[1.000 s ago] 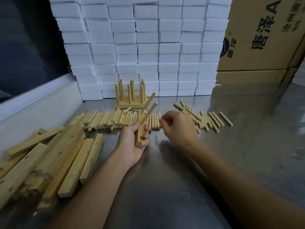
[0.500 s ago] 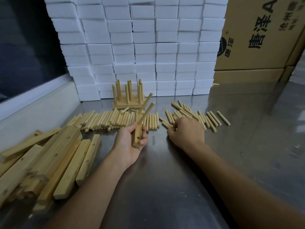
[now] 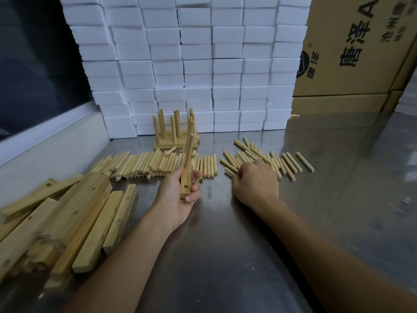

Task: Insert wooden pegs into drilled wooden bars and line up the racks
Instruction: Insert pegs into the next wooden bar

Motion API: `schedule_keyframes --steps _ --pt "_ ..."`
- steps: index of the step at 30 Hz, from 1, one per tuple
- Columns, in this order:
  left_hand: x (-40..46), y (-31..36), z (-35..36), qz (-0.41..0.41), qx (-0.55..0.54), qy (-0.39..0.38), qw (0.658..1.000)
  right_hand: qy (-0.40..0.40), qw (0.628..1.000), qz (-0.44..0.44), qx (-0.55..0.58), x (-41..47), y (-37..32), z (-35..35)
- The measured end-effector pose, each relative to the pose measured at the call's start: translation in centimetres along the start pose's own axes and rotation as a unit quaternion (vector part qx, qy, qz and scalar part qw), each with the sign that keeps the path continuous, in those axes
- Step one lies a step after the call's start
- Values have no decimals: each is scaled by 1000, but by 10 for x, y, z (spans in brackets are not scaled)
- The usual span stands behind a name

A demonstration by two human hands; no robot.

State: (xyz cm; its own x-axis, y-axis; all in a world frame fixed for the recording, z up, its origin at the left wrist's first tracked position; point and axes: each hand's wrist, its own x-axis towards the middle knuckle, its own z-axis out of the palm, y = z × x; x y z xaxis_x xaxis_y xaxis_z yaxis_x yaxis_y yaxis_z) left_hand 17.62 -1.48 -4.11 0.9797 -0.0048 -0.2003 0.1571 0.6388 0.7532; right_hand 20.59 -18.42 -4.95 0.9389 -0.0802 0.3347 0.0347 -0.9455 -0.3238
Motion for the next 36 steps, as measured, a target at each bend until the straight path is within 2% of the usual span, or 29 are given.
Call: schedule_keyframes --steps 2,5,8,11,17,30,33,36 --pt "1 0 0 -1 -4 -3 1000 -9 997 3 82 0 -2 1" --pt "2 -1 1 1 -6 -3 1000 11 966 -33 256 -4 -4 1" --pt "1 -1 1 3 -6 -2 1000 49 939 -64 333 -10 -7 1" --pt "0 -2 1 3 -3 -1 1000 51 931 -65 355 -11 -8 2" --pt "0 -1 2 4 -2 1 1000 126 909 -74 390 -10 -6 2" --pt "1 -2 1 4 0 1 1000 145 901 -57 405 -10 -8 6" --pt "2 -2 1 7 3 5 1000 121 897 -34 425 -10 -13 3" --pt "1 -2 1 8 7 3 1000 97 874 -49 473 -10 -20 -2"
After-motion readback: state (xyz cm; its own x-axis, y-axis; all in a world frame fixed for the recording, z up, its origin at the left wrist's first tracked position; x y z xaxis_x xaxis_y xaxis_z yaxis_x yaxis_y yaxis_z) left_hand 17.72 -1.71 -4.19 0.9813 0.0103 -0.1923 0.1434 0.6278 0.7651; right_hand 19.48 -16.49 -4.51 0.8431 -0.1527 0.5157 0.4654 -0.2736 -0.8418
